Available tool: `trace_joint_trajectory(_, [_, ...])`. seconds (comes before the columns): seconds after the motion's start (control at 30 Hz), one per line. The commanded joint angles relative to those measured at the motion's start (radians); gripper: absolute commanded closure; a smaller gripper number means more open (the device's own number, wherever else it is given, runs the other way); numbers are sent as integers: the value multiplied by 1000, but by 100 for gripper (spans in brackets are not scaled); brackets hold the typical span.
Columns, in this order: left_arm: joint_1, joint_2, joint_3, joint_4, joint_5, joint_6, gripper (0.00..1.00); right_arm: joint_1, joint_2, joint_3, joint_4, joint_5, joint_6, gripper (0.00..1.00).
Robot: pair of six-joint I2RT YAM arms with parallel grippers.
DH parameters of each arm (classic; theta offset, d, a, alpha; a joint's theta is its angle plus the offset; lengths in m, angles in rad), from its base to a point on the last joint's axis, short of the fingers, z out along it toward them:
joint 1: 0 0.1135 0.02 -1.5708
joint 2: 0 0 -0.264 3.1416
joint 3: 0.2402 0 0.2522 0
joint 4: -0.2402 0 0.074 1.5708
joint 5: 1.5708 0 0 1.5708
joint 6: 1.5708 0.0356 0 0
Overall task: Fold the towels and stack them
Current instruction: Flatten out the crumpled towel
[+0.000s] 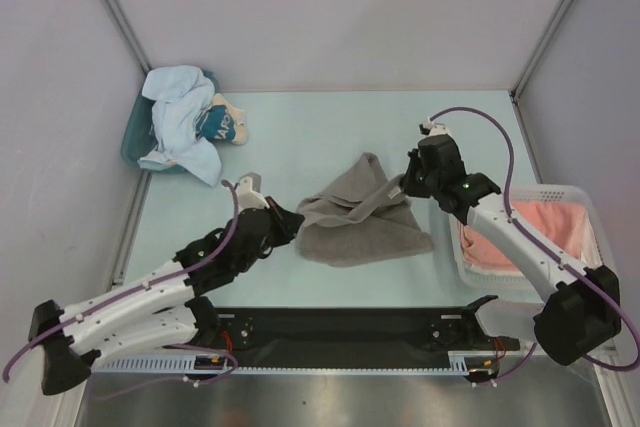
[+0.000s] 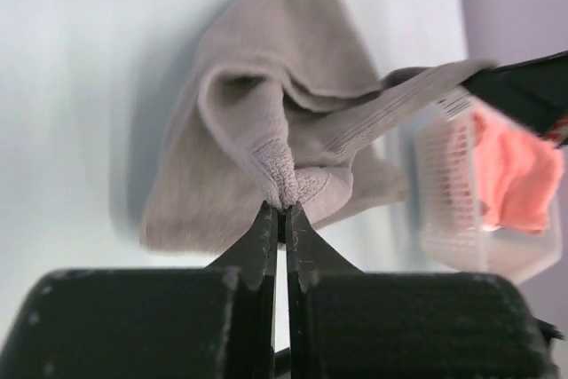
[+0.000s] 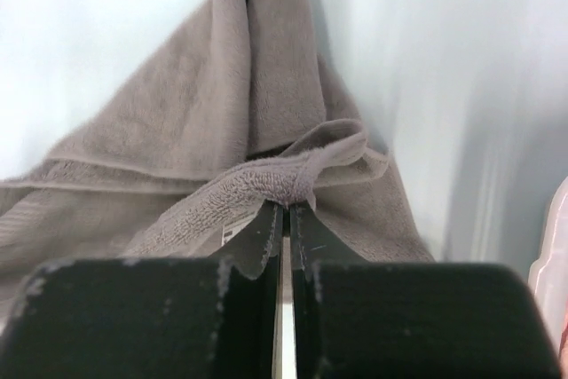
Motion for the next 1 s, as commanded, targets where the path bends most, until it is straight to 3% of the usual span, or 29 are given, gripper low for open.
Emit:
trace_joint_trajectory(0.0, [-2,-63,165,-116,-88,146,100,-11,-78,85,-17,-72,-17,100])
trace_joint_trajectory(0.17, [1,-84,337,-170,-128,320,100,-17,-161,183,-55,-161,-20,100])
trace_joint_trajectory(0.37, [0,-58,573,-176,-144,518,100,-17,-199,417,-120,-195,-44,100])
trace_joint_trajectory(0.6, [0,-34,783,-222,-133,582,100,-17,-176,664,-198,-221,-52,100])
trace_joint_trajectory(0.87, [0,-5,974,-192,14,738,100,-17,-179,843,-172,-327,-99,100])
trace_joint_trajectory(0.97, [0,54,1110,-213,75,798,100,-17,-167,931,-148,-379,-130,100])
